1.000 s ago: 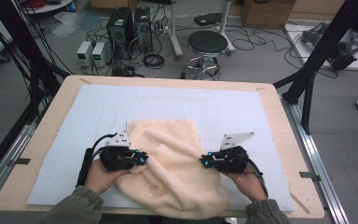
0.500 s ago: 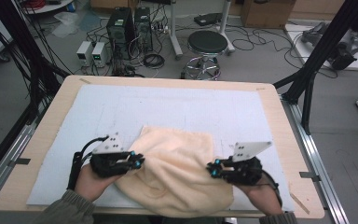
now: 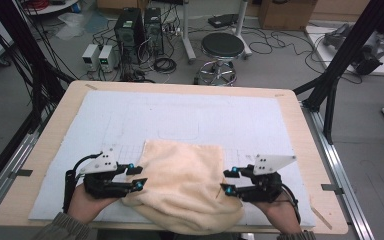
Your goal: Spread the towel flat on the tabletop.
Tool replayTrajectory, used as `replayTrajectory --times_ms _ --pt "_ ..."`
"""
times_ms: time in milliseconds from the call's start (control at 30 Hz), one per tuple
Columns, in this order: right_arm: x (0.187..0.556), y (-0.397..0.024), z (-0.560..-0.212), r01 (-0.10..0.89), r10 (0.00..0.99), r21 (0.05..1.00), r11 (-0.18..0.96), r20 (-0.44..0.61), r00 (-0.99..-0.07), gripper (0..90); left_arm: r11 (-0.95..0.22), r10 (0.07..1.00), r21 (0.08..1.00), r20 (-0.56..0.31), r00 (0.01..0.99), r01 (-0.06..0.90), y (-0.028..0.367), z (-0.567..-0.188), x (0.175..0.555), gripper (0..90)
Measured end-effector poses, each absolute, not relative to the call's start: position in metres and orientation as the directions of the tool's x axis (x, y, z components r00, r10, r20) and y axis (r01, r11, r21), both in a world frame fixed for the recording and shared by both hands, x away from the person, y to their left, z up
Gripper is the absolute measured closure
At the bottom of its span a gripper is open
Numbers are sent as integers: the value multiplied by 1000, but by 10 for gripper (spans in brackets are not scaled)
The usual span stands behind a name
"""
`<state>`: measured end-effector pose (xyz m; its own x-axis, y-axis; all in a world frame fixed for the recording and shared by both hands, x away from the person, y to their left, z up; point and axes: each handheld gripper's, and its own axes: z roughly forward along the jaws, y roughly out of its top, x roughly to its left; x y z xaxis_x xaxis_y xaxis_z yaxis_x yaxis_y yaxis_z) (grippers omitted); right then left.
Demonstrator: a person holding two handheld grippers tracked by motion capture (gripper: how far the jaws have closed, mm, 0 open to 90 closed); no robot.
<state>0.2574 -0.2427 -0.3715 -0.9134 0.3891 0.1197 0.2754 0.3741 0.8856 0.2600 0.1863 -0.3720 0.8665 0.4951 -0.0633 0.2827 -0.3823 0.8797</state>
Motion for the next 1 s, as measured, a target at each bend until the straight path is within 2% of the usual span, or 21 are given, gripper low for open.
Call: replayTrajectory --times_ms 100,167,300,333,400,500,567,700,1000 --pt "279 -244 -386 315 459 859 405 107 -882 552 -415 521 862 -36 853 290 179 -384 277 532" --pt "292 -241 -402 377 492 833 405 149 -857 526 -449 526 841 -24 850 301 174 -393 286 506" --pt "311 -232 -427 464 537 777 426 196 -821 473 -468 533 795 -94 841 386 170 -415 301 509" --pt "314 -229 -430 480 543 762 435 204 -815 481 -476 526 775 -128 841 416 170 -420 304 538" --pt "318 -225 -436 498 538 741 451 220 -814 582 -488 519 752 -157 840 442 168 -426 306 648" --pt "321 -219 -441 500 515 728 468 235 -824 794 -506 523 744 -137 841 436 164 -426 304 772" --pt "319 -218 -437 468 505 739 485 200 -839 845 -511 532 741 -126 838 435 163 -423 303 802" --pt "311 -226 -416 424 518 771 475 145 -843 852 -494 549 761 -103 829 422 161 -416 301 827" --pt "298 -233 -335 292 574 800 524 -78 -815 854 -411 569 830 -88 817 376 153 -396 296 833"
